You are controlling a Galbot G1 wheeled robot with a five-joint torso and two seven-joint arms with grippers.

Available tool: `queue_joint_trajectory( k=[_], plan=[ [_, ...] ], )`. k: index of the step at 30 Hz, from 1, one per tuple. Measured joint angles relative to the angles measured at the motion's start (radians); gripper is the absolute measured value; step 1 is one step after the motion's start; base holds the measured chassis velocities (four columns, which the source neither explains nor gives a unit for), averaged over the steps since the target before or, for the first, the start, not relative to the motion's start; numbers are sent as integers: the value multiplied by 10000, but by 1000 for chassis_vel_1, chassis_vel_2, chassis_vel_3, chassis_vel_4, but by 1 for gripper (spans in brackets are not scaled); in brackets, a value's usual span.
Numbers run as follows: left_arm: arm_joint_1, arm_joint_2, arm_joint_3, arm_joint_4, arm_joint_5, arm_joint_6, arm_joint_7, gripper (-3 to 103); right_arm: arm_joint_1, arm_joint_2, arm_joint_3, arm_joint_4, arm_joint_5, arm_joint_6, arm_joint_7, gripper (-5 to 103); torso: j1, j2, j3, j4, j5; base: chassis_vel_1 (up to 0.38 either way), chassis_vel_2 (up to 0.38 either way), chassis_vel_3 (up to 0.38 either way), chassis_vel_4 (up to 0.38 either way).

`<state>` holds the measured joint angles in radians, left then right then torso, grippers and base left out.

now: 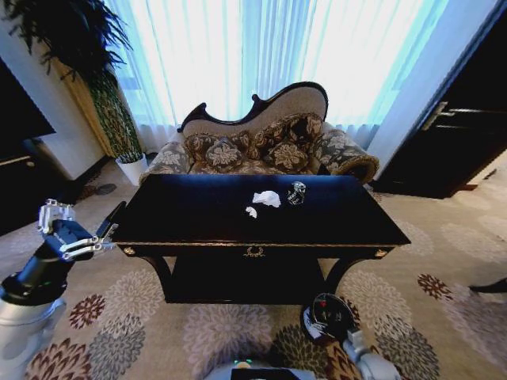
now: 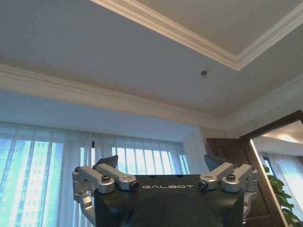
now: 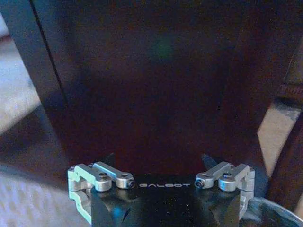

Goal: Move to the front of the table and place the trash on the table into the trash bin.

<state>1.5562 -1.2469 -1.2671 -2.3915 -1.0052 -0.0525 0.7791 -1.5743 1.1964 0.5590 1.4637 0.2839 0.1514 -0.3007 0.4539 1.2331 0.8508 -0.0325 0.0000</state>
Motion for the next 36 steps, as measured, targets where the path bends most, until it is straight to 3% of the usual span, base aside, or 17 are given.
queue_joint_trajectory(
  k=[11,19,31,36],
  plan=[
    [38,0,-179,2,25,-5,-48,100,-1194,660,499,3316,1172,-4,556,100,0,0,-1,0,-5,0,0,0,0],
    [68,13,-267,29,11,-24,-78,100,-1578,596,882,5400,2523,-747,991,100,0,1,0,1,-3,0,0,0,0],
    [54,44,-334,72,-22,-27,-187,100,-1557,689,851,6996,3106,-1134,1595,100,0,1,0,0,-2,0,0,0,0],
    [85,-37,-563,118,-160,-42,-367,100,-1112,229,668,7265,3212,-698,2091,100,0,1,0,0,-2,0,0,0,0]
  ],
)
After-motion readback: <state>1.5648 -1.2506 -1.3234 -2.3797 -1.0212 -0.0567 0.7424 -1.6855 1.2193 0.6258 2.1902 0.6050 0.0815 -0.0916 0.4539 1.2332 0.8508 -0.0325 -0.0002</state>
